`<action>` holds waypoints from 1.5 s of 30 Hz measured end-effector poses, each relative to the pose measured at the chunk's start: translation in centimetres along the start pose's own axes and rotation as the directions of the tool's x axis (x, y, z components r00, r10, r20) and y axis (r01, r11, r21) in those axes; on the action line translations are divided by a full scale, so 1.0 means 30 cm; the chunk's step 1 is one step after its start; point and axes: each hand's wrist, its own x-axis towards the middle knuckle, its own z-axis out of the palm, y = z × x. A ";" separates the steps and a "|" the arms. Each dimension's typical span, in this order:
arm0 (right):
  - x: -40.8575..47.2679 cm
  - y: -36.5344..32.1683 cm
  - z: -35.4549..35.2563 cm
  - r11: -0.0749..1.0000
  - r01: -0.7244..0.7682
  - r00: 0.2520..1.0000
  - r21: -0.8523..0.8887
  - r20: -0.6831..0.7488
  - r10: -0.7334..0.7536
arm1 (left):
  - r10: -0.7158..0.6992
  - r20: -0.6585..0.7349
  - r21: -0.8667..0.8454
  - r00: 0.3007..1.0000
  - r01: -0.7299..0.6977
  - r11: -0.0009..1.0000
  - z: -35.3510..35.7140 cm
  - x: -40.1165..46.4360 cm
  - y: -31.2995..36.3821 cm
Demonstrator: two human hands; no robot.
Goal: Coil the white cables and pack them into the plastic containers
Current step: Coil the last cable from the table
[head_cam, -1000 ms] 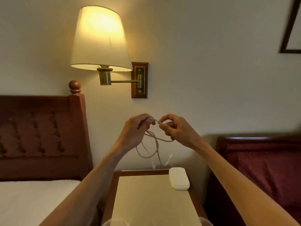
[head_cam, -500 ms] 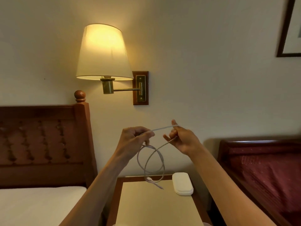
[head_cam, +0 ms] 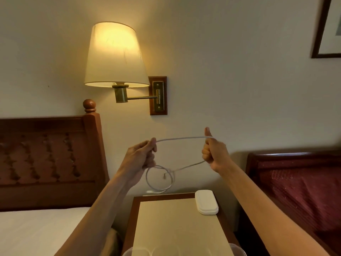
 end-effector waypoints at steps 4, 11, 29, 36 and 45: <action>0.035 0.089 -0.111 0.778 0.305 0.906 -0.549 -0.085 -0.416 | 0.158 -0.172 0.412 0.972 -0.075 0.908 -0.091 -0.003 0.006; 0.025 0.114 -0.092 0.935 0.111 0.994 -0.338 0.019 -0.111 | 0.048 -0.053 0.124 0.997 -0.041 0.991 -0.091 0.043 0.000; -0.349 -0.106 0.132 0.954 -0.106 0.865 0.279 0.499 -0.050 | 0.118 -0.405 -0.282 0.907 -0.246 0.927 0.113 0.097 0.064; -0.352 -0.108 0.137 0.944 -0.204 0.849 0.261 0.526 0.039 | 0.143 -0.416 -0.299 0.898 -0.283 0.911 0.084 0.060 0.058; -0.312 -0.079 0.116 0.976 -0.097 0.921 0.196 0.388 0.014 | 0.171 -0.281 0.866 0.944 0.173 0.468 -0.031 0.026 0.026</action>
